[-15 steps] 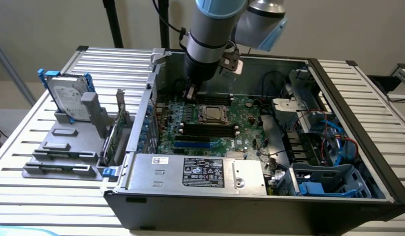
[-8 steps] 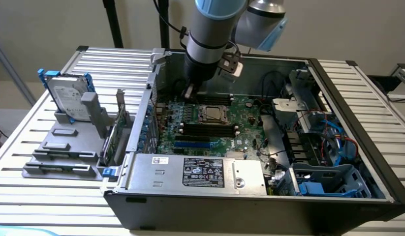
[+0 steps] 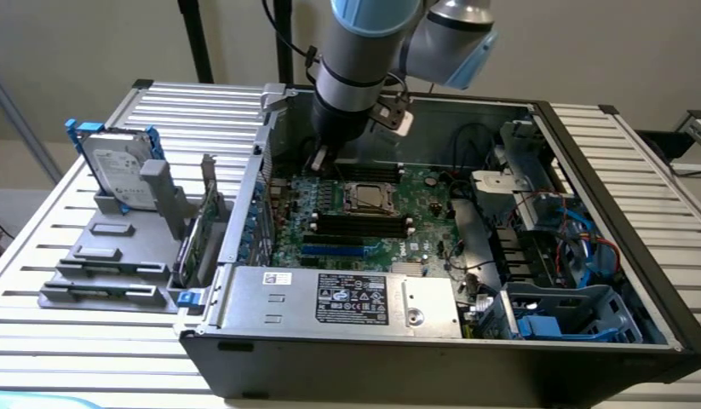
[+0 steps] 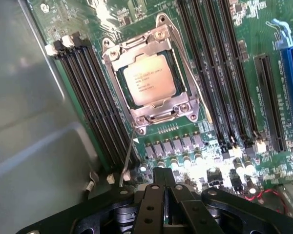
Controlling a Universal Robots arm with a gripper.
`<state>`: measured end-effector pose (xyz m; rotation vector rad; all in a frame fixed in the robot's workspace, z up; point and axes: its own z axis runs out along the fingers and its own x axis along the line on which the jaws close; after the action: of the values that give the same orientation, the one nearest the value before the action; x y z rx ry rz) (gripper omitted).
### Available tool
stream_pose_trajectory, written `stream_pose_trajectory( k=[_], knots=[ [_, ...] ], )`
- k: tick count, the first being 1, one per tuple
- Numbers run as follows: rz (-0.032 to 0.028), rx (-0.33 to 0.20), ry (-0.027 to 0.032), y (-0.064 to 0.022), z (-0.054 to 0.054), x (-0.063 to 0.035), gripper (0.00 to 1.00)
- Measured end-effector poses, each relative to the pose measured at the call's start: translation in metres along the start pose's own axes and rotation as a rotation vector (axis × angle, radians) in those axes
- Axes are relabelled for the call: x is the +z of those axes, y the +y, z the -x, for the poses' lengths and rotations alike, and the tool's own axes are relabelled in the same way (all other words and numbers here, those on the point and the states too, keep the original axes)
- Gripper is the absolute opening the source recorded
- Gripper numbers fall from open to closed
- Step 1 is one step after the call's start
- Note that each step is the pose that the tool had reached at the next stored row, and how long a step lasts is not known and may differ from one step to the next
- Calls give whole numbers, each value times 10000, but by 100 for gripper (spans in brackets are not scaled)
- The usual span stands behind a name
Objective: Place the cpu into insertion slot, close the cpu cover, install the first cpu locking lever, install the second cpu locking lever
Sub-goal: 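Install the first cpu locking lever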
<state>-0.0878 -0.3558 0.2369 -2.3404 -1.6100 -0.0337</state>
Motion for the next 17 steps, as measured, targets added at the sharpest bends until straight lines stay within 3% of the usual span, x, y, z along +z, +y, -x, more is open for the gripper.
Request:
stream_pose_trajectory(
  k=[4, 7, 12, 17],
  knots=[
    [-19, 83, 17, -67, 27, 11, 11],
    [-4, 256, 111, -94, 38, 15, 11],
    [1, 705, 443, -107, 44, 17, 11],
    [-49, 1107, 877, -118, 48, 19, 11]
  ],
)
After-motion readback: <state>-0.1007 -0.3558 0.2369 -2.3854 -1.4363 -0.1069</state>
